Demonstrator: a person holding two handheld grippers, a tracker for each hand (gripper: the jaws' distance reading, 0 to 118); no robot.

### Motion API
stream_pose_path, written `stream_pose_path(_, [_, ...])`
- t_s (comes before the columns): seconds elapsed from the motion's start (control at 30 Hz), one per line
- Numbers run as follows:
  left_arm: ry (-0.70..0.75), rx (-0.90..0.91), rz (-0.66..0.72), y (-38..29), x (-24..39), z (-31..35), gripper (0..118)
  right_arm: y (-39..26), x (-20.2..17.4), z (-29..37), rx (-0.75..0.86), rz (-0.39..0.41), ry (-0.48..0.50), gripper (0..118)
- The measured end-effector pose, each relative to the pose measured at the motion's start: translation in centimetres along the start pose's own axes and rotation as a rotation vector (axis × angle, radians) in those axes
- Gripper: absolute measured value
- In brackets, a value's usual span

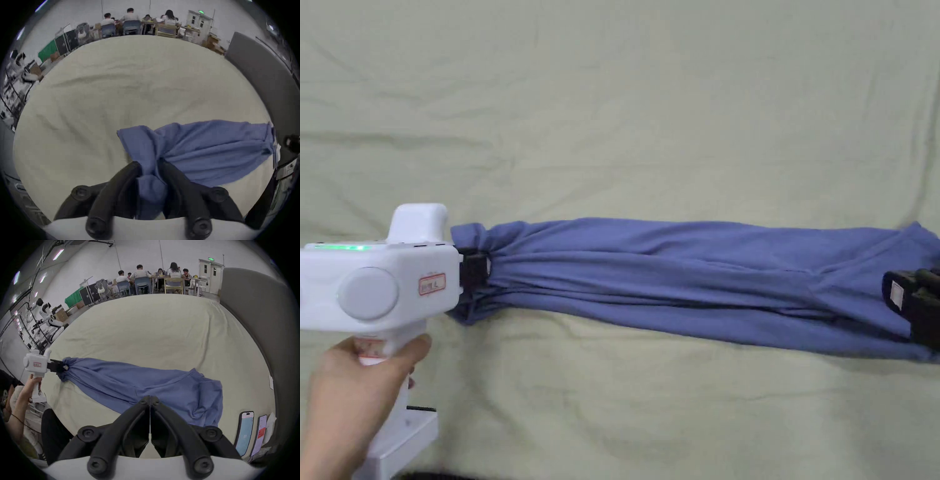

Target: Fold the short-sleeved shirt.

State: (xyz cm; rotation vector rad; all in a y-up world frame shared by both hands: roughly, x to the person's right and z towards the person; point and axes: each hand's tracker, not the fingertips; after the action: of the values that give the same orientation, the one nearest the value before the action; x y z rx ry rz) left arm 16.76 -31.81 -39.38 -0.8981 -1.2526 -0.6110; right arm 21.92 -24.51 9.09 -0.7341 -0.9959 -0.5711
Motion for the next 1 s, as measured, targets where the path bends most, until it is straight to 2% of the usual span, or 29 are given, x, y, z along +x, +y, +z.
stream_pose_path(0.03, [0.016, 0.021, -0.009, 0.0, -0.2, 0.7, 13, 0.0, -0.2, 0.0, 0.001, 0.005, -0.001, 4])
stream_pose_path(0.13, [-0.039, 0.075, 0.092, 0.8, -2.5, 3.8, 13, 0.2, -0.5, 0.7, 0.011, -0.003, 0.029, 4])
stream_pose_path(0.17, [-0.006, 0.08, 0.085, 1.1, -3.0, 4.9, 13, 0.2, -0.4, 0.9, 0.017, -0.005, 0.033, 4])
stream_pose_path(0.2, [0.063, 0.088, 0.056, 1.4, -3.0, 5.9, 13, 0.2, -0.4, 1.0, 0.023, -0.005, 0.033, 4])
stream_pose_path(0.3, [0.423, 0.094, -0.161, 2.3, -1.2, 8.8, 13, 0.3, 0.2, 1.7, 0.044, -0.017, 0.028, 4])
stream_pose_path(0.33, [0.474, 0.085, -0.192, 2.6, -0.5, 9.4, 13, 0.2, 0.4, 1.8, 0.05, -0.023, 0.029, 4])
stream_pose_path(0.47, [0.356, 0.103, -0.191, 3.3, 5.5, 10.4, 13, 0.1, 1.3, 2.3, 0.074, -0.051, 0.027, 4])
stream_pose_path(0.57, [0.189, 0.088, -0.205, 3.7, 11.9, 8.8, 13, -0.2, 2.3, 3.0, 0.09, -0.076, 0.029, 4])
stream_pose_path(0.77, [-0.234, -0.091, -0.159, 2.7, 22.0, 0.4, 13, -1.2, 5.0, 4.3, 0.1, -0.123, 0.005, 4])
stream_pose_path(0.83, [-0.255, -0.175, -0.101, 2.0, 23.5, -2.8, 13, -1.7, 5.9, 4.5, 0.103, -0.149, -0.001, 4])
stream_pose_path(0.87, [-0.244, -0.2, -0.081, 1.7, 23.7, -4.0, 23, -1.9, 6.4, 4.7, 0.099, -0.156, 0.0, 4])
stream_pose_path(0.9, [-0.259, -0.223, -0.03, 1.5, 23.3, -4.9, 42, -2.1, 6.8, 4.8, 0.094, -0.159, -0.003, 4])
stream_pose_path(0.97, [-0.451, -0.187, 0.135, 1.8, 21.6, -4.0, 85, -2.4, 7.1, 5.0, 0.089, -0.154, -0.013, 4])
stream_pose_path(1.0, [-0.508, -0.209, 0.203, 2.4, 20.7, -3.1, 95, -2.5, 7.3, 5.1, 0.085, -0.15, -0.02, 4])
